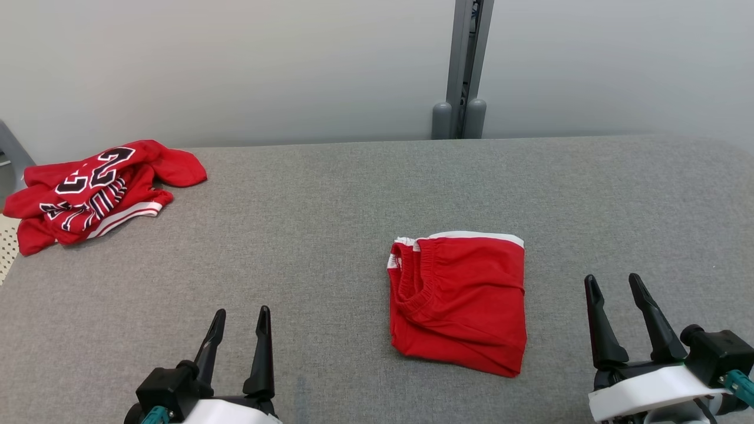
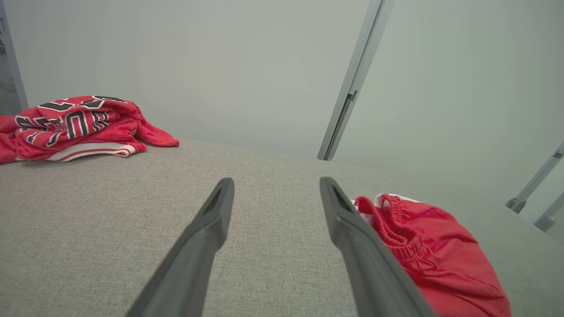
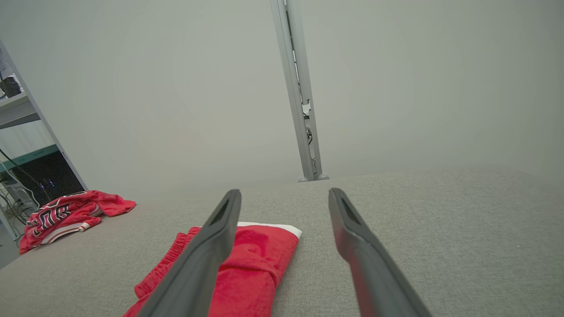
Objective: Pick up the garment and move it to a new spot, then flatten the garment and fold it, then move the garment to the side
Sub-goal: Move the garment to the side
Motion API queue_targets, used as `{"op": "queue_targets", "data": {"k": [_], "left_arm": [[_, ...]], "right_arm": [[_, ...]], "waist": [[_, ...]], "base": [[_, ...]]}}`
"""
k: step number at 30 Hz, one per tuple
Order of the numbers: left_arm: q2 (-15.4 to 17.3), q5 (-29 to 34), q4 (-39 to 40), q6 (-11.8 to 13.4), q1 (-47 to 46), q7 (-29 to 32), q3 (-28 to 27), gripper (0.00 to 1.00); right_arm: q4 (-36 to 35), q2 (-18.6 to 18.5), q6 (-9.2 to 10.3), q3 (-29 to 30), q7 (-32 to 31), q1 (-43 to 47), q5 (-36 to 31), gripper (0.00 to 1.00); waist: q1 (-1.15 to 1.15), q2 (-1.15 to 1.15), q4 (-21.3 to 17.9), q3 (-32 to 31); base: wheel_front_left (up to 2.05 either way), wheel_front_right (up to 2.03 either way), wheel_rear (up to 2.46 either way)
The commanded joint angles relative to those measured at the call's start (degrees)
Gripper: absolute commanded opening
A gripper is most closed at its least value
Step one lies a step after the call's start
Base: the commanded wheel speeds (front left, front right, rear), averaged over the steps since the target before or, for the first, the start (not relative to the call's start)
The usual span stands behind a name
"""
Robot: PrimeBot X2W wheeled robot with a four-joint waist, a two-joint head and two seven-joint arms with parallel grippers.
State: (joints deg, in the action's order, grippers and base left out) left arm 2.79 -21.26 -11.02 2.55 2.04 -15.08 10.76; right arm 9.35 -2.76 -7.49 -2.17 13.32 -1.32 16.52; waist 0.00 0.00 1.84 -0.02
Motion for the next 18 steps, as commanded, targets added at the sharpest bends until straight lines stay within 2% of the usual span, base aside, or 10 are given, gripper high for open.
{"op": "queue_targets", "data": {"k": [1,10,14,18], "left_arm": [[0.23,0.12,-0.13,0.01,-0.46,-0.11,-0.01,1.0],[0.22,-0.13,-0.35,0.21,-1.23,-0.11,0.5,1.0],[0.23,-0.25,-0.46,0.25,-1.66,-0.11,0.88,1.0],[0.23,-0.54,-0.69,0.19,-2.2,-0.11,1.4,1.0]], "right_arm": [[0.01,-0.29,-0.02,0.2,-0.18,0.31,-0.53,1.0],[0.8,-0.32,-0.02,1.68,-5.14,-2.63,-3.37,1.0],[2.19,-0.27,-0.02,2.26,-11.39,-5.68,-4.54,1.0],[4.9,-2.38,-0.02,1.25,-19.0,-9.03,-2.72,1.0]], "waist": [[0.0,0.0,0.0,0.0],[0.0,0.0,0.15,0.32],[0.0,0.0,0.57,0.72],[0.0,0.0,1.5,1.27]], "base": [[0.0,0.0,0.0],[0.0,0.0,0.0],[0.0,0.0,0.0],[0.0,0.0,0.0]]}}
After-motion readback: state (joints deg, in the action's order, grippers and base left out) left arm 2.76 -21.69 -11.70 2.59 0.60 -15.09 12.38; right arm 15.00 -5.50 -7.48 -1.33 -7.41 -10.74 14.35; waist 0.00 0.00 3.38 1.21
